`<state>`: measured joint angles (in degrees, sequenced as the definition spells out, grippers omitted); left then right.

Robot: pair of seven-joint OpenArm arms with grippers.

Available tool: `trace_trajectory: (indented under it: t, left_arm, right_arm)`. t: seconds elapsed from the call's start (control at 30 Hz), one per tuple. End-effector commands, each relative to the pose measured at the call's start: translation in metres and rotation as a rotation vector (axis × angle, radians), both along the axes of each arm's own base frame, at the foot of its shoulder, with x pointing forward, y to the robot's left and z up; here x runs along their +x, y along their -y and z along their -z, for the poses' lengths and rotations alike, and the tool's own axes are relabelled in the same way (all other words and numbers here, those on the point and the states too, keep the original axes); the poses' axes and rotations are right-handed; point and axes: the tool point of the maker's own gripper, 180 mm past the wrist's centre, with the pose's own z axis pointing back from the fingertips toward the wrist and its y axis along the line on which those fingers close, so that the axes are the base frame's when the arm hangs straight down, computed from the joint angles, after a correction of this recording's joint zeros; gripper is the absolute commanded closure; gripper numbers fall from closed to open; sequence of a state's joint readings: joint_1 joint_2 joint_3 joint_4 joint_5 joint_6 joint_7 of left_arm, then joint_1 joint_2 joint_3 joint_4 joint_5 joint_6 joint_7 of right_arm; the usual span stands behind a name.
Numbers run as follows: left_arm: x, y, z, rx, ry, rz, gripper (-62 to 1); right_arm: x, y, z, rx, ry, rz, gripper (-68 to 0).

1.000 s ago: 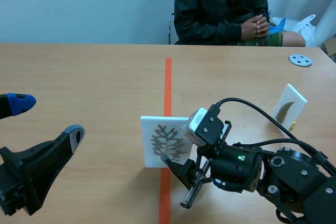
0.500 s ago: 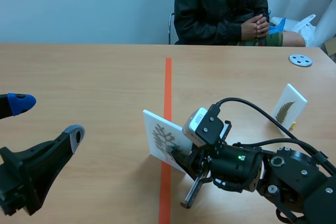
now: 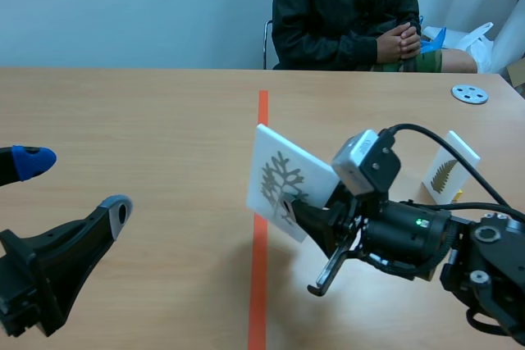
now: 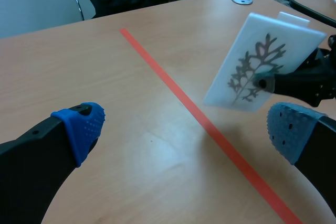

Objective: Sort the leaf by its shape. The table is split by an orange tape line. A compound leaf with several leaflets goes to the left side, a simple leaf with one blade goes to the right side. Return to the home posture when a red brick is placed on the table.

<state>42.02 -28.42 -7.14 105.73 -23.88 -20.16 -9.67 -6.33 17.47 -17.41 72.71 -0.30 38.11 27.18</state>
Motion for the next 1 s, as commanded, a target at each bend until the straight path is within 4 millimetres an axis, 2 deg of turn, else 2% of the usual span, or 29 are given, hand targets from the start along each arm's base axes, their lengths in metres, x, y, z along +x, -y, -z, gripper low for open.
trace_trajectory:
  t: [0.0,0.2,0.43,0.67,0.97]
  left_arm:
    - [0.001,0.004,-0.008,-0.023,0.026,0.006,-62.3]
    - [0.001,0.004,-0.008,-0.023,0.026,0.006,-62.3]
    - [0.001,0.004,-0.008,-0.023,0.026,0.006,-62.3]
    - [0.001,0.004,-0.008,-0.023,0.026,0.006,-62.3]
    - [0.001,0.004,-0.008,-0.022,0.026,0.006,-62.3]
  right_arm:
    - [0.004,0.008,-0.013,0.036,0.028,0.027,-1.3]
    - [0.003,0.051,-0.016,0.067,-0.003,0.140,-1.4]
    - [0.012,0.105,-0.017,0.017,0.013,0.289,-1.3]
    - [0.017,0.125,-0.004,-0.059,-0.022,0.364,-1.4]
    - [0.038,0.152,0.013,-0.078,-0.055,0.491,-1.3]
